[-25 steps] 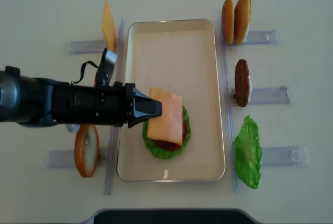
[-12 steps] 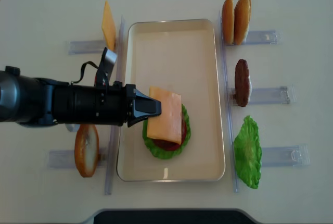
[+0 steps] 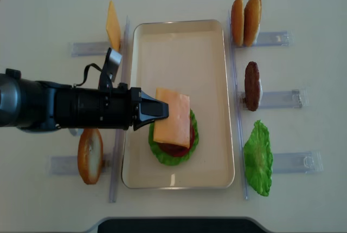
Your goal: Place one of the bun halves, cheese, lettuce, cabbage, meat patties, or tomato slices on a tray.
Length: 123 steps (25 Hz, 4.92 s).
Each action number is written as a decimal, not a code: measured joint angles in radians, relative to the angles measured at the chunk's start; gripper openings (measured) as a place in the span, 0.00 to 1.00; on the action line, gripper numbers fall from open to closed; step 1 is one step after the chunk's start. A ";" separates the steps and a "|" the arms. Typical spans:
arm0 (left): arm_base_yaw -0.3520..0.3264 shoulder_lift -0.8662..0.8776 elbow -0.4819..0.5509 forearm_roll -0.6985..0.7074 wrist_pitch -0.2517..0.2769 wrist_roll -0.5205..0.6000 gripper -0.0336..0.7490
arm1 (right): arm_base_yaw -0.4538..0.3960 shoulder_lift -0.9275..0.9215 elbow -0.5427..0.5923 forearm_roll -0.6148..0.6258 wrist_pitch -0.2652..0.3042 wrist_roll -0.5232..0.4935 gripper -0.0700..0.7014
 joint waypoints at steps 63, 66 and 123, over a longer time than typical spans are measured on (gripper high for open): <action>-0.047 0.000 0.000 -0.005 -0.065 0.039 0.52 | 0.000 0.000 0.000 0.000 0.000 0.000 0.57; -0.047 0.000 0.000 -0.005 -0.065 0.039 0.60 | 0.000 0.000 0.000 0.000 0.000 0.000 0.57; 0.042 -0.271 -0.596 1.514 0.085 -1.249 0.51 | 0.000 0.000 0.000 0.000 0.000 0.000 0.57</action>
